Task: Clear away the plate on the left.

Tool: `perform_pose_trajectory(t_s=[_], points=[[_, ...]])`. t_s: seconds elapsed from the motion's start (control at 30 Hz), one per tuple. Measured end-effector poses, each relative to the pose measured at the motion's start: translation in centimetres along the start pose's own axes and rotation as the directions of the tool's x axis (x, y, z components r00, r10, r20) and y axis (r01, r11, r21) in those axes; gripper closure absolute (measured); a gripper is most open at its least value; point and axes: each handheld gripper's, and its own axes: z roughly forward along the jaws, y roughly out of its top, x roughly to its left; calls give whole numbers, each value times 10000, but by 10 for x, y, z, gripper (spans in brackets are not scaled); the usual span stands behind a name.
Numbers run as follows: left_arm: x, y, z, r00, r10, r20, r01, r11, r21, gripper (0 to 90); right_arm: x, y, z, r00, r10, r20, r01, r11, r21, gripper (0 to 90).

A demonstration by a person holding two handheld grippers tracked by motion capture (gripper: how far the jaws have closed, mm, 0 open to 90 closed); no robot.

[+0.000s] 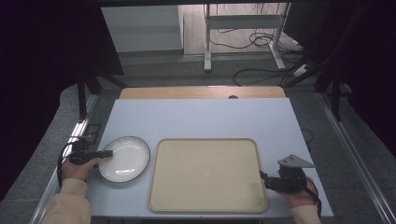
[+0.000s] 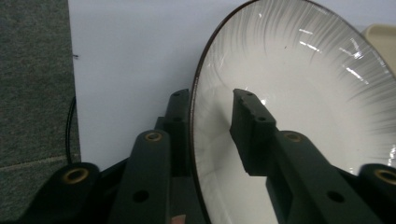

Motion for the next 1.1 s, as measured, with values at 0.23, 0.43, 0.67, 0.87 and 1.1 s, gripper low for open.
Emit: perform_pose_trajectory(t_s=[0.23,0.43,0.67,0.87,1.1], points=[[-4,1,-12,9997,106,237,-95,9989,-464,790,-1,0,-1,10000,45,39,-45,10000,-25,167],[-3,1,-16,9986,-4,528,38,9979,-639,816,-2,0,0,10000,24,37,-24,10000,-39,168],[-16,4,-24,9987,419,301,-383,9932,-1104,837,-4,0,-2,9998,91,173,-89,9999,-117,168],[-19,4,-26,9985,419,350,-370,9908,-1303,840,-4,-1,-3,9996,113,257,-109,9998,-150,170],[-22,5,-29,9965,563,624,-465,9878,-1484,835,-5,0,-5,9988,231,429,-219,9994,-275,172]])
